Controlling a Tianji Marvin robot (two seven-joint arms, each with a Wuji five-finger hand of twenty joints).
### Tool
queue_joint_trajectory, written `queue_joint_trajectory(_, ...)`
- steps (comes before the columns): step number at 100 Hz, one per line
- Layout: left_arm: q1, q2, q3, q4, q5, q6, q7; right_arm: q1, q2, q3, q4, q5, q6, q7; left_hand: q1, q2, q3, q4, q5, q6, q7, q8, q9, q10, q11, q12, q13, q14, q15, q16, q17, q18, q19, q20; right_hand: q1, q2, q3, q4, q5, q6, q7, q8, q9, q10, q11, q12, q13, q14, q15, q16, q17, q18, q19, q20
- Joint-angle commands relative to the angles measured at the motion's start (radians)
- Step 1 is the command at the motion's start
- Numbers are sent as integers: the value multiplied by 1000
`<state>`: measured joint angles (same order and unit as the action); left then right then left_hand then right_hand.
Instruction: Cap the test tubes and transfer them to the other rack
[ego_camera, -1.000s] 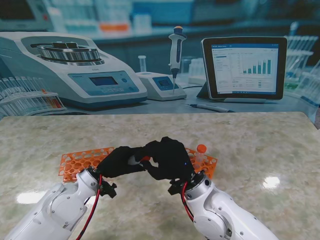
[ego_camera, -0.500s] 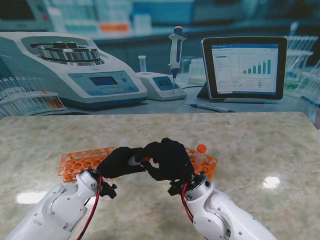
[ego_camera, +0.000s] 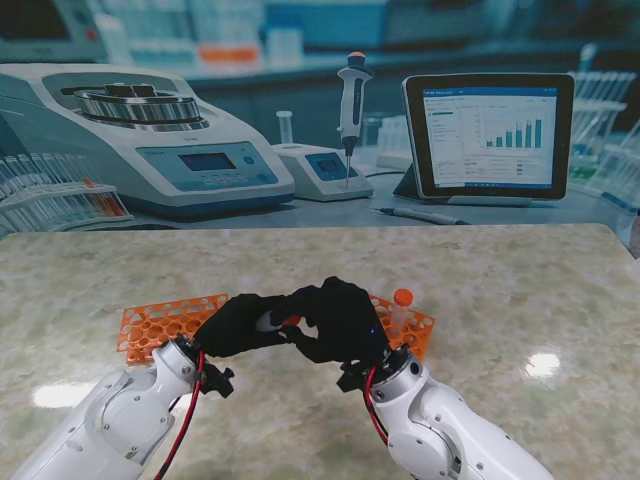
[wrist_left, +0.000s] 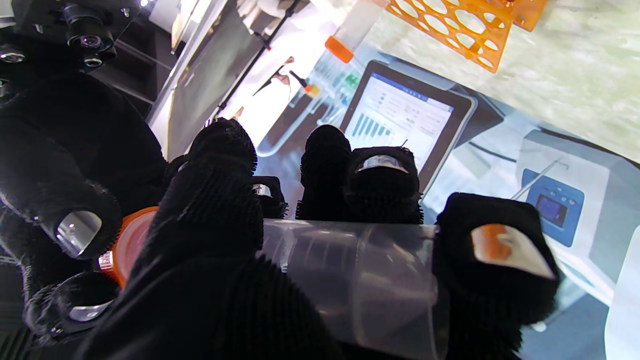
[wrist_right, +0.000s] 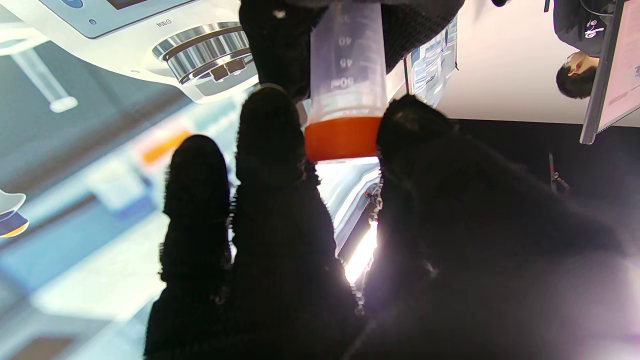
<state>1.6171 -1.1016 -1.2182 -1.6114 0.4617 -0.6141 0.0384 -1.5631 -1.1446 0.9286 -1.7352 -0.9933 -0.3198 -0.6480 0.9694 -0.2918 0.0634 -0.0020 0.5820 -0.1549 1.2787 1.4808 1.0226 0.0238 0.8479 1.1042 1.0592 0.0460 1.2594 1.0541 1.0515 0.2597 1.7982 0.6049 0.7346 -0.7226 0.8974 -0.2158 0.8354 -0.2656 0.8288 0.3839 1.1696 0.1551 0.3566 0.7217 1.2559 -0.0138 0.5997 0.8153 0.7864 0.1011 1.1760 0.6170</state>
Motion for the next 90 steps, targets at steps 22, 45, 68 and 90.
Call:
queue_joint_trajectory(22, -2, -6, 1, -25, -4, -7, -3, -21, 4, 9, 6, -15, -3, 1, 40, 69, -8, -10, -2, -33, 49, 72, -7, -36, 9, -4, 24, -47, 24, 7, 37, -210, 205, 29, -31, 3, -38, 5, -59, 29, 22, -26, 11, -170, 6, -28, -44, -36, -41, -26, -33, -10, -18, -15)
queue_joint_trajectory(45, -2, -6, 0, -25, -5, -6, -5, -34, 7, 26, -10, -27, -8, -11, 40, 71, -9, -9, -1, -34, 49, 70, -7, -37, 8, -4, 24, -47, 23, 6, 37, -210, 205, 30, -42, 16, -57, 10, -64, 32, 23, -30, 2, -166, 5, -39, -50, -32, -47, -30, -43, -5, -18, -10)
queue_joint_trajectory(68, -3, -5, 2, -25, -6, -4, -8, -46, 9, 39, -26, -40, -12, -20, 39, 71, -10, -9, -1, -34, 49, 69, -7, -36, 7, -5, 26, -46, 20, 5, 36, -210, 203, 29, -45, 22, -66, 13, -63, 27, 25, -31, -3, -169, 6, -45, -56, -30, -51, -32, -48, -4, -18, -7)
queue_joint_trajectory(90, -3, -4, 2, -26, -6, -3, -10, -51, 11, 48, -37, -51, -11, -27, 40, 71, -10, -9, -2, -35, 49, 68, -6, -37, 7, -6, 26, -46, 20, 5, 36, -209, 201, 29, -54, 31, -75, 14, -71, 27, 22, -32, -19, -170, 1, -54, -72, -28, -60, -36, -69, 2, -20, -3)
